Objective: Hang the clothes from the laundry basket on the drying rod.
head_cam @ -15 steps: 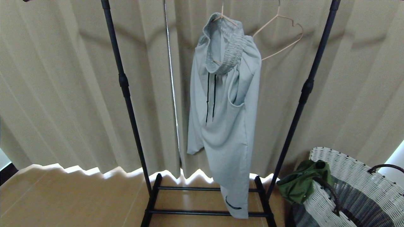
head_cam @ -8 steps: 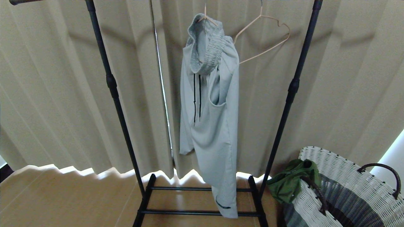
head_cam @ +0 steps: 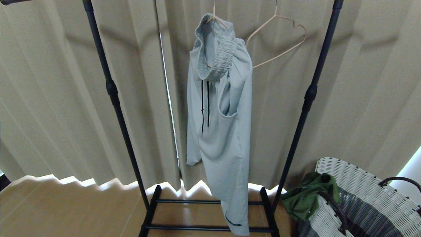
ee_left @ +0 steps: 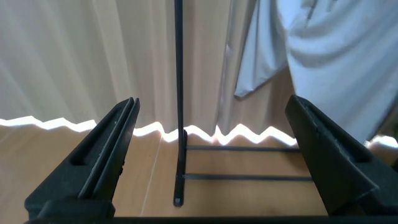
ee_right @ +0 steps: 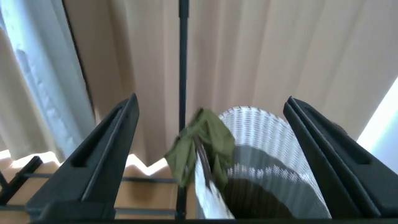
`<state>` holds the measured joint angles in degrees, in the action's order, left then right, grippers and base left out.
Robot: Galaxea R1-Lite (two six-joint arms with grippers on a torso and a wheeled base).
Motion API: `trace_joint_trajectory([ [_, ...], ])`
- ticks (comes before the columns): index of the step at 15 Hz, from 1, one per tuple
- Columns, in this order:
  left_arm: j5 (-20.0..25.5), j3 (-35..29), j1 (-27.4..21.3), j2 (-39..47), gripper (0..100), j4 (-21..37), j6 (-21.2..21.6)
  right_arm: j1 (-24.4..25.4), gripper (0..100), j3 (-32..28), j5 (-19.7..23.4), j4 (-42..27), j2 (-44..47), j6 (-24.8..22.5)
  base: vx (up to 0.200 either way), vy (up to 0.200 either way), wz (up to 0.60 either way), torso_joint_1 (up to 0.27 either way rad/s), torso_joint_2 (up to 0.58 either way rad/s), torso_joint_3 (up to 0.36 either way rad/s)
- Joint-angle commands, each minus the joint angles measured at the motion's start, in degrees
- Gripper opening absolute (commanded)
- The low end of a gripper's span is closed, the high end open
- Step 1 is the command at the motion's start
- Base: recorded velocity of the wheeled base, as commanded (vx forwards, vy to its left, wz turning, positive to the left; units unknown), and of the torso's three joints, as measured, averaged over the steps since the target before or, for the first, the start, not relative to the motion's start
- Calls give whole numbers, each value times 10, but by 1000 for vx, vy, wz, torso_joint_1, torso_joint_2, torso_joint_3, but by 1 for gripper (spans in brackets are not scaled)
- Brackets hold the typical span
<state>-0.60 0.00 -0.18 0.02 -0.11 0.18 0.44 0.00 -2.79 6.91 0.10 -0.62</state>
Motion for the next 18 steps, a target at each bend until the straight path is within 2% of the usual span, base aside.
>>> trace_joint_trajectory([
  [1,0,0,0,0,100,0,0,0,100,0,0,0,0,0,200,0,0,2,2,7],
  [5,0,0,0,0,100,0,0,0,100,0,0,-11,0,-4,200,0,0,2,4,6],
  [8,0,0,0,0,100,-1,0,3,100,-16,9,-87,14,-18,200,0,0,2,-1,1],
  [9,0,0,0,0,100,0,0,4,100,-22,9,-95,20,-18,0,0,0,0,0,0],
  [10,0,0,0,0,100,-1,0,27,100,-65,8,-139,75,-29,0,0,0,0,0,0],
  [11,0,0,0,0,100,-1,0,40,100,-86,6,-150,119,-29,0,0,0,0,0,0],
  [14,-2,0,0,0,100,-1,-2,45,100,-129,3,-150,271,-40,0,0,0,0,0,0],
  [16,-3,0,0,0,100,-1,-3,41,100,-152,-2,-148,417,-55,0,0,0,0,0,0],
  [17,-3,0,0,0,100,-1,-3,41,100,-155,-5,-148,439,-61,0,0,0,0,0,0],
  [18,-3,0,0,0,100,-1,-3,36,100,-161,-19,-148,498,-85,0,0,0,0,0,0],
])
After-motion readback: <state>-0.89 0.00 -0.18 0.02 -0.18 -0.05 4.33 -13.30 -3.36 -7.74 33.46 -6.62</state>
